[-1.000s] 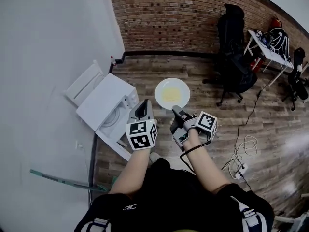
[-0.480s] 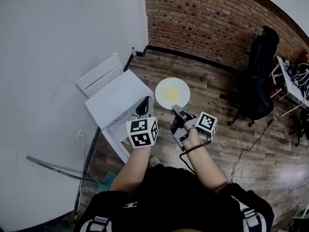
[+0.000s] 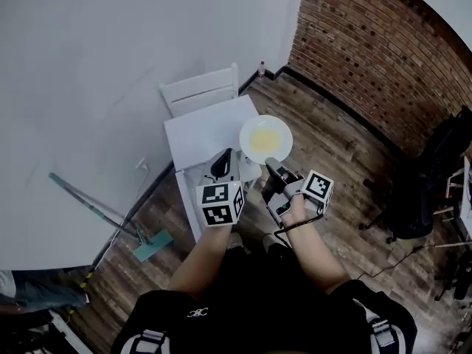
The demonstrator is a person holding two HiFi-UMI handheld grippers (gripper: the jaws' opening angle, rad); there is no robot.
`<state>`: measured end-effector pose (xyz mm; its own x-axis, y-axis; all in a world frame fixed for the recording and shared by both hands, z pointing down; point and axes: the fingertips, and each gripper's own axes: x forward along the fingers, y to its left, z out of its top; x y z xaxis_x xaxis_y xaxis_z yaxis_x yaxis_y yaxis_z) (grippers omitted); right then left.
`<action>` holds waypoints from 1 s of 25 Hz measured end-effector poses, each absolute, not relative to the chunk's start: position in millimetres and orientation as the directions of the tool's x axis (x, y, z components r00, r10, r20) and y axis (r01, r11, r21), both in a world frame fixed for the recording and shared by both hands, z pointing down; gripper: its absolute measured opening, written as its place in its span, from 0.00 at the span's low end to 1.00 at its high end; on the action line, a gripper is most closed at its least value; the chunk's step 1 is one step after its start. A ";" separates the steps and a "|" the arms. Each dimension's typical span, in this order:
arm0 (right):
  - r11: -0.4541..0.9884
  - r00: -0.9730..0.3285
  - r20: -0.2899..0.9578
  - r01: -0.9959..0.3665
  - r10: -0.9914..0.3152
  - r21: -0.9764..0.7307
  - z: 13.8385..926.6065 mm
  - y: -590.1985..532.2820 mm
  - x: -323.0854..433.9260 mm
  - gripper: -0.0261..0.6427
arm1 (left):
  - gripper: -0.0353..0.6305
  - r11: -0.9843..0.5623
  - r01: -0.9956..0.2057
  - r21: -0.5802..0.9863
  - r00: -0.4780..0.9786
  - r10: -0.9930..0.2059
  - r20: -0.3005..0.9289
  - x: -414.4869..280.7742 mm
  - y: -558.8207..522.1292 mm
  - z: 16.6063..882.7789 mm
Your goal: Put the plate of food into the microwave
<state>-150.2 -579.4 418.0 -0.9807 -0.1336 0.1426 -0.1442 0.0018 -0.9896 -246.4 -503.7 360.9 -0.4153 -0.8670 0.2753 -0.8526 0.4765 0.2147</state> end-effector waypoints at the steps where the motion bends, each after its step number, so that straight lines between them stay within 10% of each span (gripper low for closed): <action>1: 0.009 -0.985 0.144 -0.146 -0.099 -0.989 419.4 -580.4 -157.4 0.08 | 0.05 0.513 -0.831 0.215 -0.451 -0.848 0.280 -251.9 -496.4 363.5; 25: 0.053 -0.891 0.179 -0.173 0.417 -0.984 569.1 -507.2 -179.7 0.08 | 0.05 0.868 -0.464 0.176 -0.792 -0.495 0.357 -228.6 -382.4 488.8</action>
<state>-179.7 -507.2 569.1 -0.8912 0.4168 0.1789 -0.1729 0.0525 -0.9835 -228.6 -382.4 488.8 -0.7921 -0.4954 0.3565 -0.4639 0.8683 0.1758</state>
